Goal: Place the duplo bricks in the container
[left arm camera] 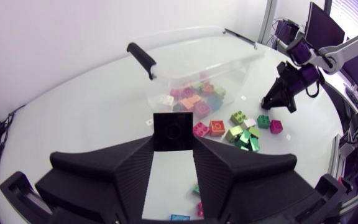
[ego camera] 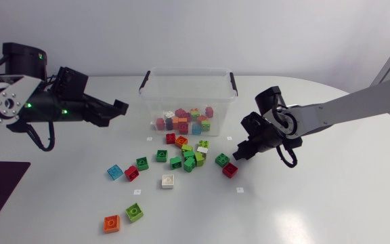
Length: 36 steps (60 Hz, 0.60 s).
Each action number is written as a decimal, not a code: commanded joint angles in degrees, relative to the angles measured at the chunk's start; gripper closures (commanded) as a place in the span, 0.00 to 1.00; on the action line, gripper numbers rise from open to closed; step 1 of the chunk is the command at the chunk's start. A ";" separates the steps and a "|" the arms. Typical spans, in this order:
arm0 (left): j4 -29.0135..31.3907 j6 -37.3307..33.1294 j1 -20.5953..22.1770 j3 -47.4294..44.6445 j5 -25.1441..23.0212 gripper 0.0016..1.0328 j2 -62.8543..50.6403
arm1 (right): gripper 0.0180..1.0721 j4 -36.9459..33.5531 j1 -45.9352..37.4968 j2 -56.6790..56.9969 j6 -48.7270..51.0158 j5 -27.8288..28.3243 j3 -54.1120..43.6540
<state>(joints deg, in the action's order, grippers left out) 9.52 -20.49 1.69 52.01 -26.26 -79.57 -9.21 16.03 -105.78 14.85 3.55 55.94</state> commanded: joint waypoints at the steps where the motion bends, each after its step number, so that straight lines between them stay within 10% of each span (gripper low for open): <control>1: 1.20 2.74 0.59 5.03 -0.90 0.64 0.47 | 0.77 -0.98 -0.30 0.04 0.53 -1.27 0.48; 36: 2.70 7.66 9.20 22.96 1.21 0.64 -13.24 | 0.78 -10.12 3.48 18.85 -2.28 -1.71 3.65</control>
<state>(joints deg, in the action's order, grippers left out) 12.16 -14.50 10.15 71.57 -25.21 -89.82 -18.26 18.46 -88.64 14.04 2.09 57.21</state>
